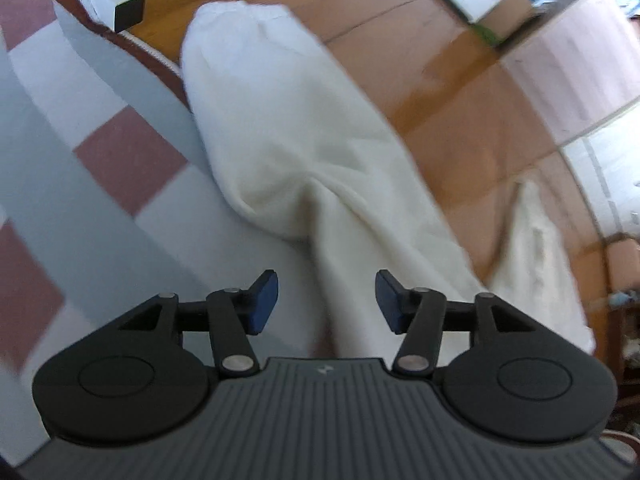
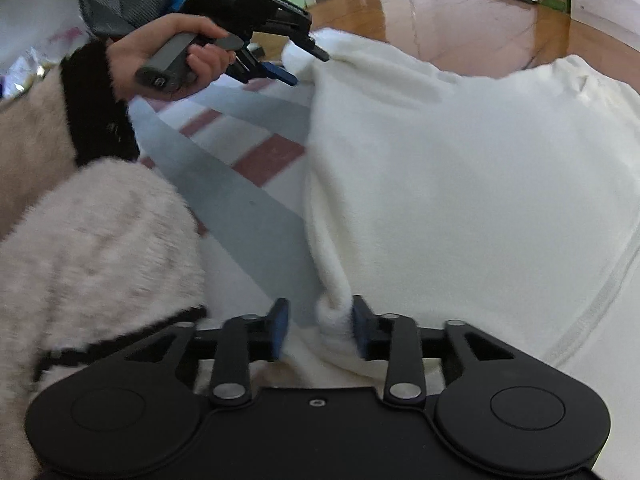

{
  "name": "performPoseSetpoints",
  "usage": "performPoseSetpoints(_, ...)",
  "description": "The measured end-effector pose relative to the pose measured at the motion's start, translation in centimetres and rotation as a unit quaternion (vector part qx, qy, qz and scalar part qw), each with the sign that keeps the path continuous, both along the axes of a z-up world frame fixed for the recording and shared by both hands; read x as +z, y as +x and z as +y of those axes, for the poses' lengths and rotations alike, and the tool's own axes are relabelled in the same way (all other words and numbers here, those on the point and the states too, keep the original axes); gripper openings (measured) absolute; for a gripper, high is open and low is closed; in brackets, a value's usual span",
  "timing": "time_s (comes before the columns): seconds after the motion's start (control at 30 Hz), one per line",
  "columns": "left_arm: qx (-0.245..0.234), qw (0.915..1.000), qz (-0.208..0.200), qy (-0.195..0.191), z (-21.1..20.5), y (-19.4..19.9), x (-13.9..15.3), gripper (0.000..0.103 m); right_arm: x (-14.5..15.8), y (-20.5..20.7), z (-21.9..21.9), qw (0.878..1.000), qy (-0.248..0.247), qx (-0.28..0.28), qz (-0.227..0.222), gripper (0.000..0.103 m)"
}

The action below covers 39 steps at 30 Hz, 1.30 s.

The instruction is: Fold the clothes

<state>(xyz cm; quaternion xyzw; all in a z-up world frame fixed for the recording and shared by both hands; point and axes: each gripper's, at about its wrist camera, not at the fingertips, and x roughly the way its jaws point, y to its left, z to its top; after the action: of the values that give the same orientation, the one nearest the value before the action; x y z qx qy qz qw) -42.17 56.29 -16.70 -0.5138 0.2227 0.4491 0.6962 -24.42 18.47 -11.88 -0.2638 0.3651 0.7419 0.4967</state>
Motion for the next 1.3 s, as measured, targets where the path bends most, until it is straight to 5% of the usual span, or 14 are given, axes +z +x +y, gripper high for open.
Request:
performPoseSetpoints(0.27, -0.146, 0.9892, -0.001, -0.007, -9.9, 5.8, 3.7, 0.066, 2.7, 5.4, -4.5, 0.990, 0.020, -0.057, 0.127, 0.047)
performPoseSetpoints(0.57, -0.284, 0.9546, 0.002, -0.090, -19.3, 10.1, 1.5, 0.066, 2.5, 11.7, -15.5, 0.972, -0.034, -0.206, 0.105, 0.047)
performPoseSetpoints(0.7, -0.336, 0.9361, 0.036, -0.099, -22.2, 11.5, 0.8, 0.066, 0.7, 11.1, -16.0, 0.969, -0.051, -0.220, 0.096, 0.050)
performPoseSetpoints(0.8, -0.373, 0.9204, 0.063, -0.099, -23.8, 12.9, 0.2, 0.075, -0.7, 10.4, -15.1, 0.969, -0.057, -0.230, 0.066, 0.051)
performPoseSetpoints(0.87, -0.372, 0.9190, 0.076, -0.108, -23.9, 13.5, -0.6, 0.092, -1.1, 9.9, -14.6, 0.971, -0.048, -0.233, 0.028, 0.042)
performPoseSetpoints(0.9, -0.367, 0.9195, 0.082, -0.113, -23.8, 13.7, -1.1, 0.093, -1.0, 9.7, -14.6, 0.972, -0.040, -0.230, 0.022, 0.022)
performPoseSetpoints(0.93, -0.363, 0.9200, 0.087, -0.119, -23.8, 14.0, -1.6, 0.092, -0.8, 9.5, -14.6, 0.973, -0.032, -0.228, 0.015, 0.021)
performPoseSetpoints(1.0, -0.376, 0.9171, 0.086, -0.099, -23.9, 14.1, -1.3, 0.069, 0.3, 8.9, -15.2, 0.974, -0.018, -0.227, -0.007, 0.018)
performPoseSetpoints(1.03, -0.390, 0.9126, 0.088, -0.084, -24.1, 14.0, -0.9, 0.025, 1.2, 8.8, -15.7, 0.974, -0.015, -0.227, -0.013, 0.018)
performPoseSetpoints(1.07, -0.394, 0.9118, 0.087, -0.076, -24.1, 13.6, -0.5, 0.018, 2.0, 8.6, -16.1, 0.974, -0.012, -0.227, -0.014, 0.017)
performPoseSetpoints(1.13, -0.382, 0.9172, 0.057, -0.098, -23.4, 12.2, -0.5, 0.018, 3.3, 9.5, -17.2, 0.969, -0.008, -0.239, 0.057, 0.009)
performPoseSetpoints(1.2, -0.384, 0.9140, 0.072, -0.110, -23.1, 11.7, -0.6, 0.018, 3.1, 10.6, -18.0, 0.957, -0.030, -0.257, 0.131, 0.007)
performPoseSetpoints(1.3, -0.416, 0.8976, 0.121, -0.084, -24.1, 12.5, -0.3, 0.018, 1.4, 9.6, -17.2, 0.961, -0.064, -0.264, 0.043, 0.007)
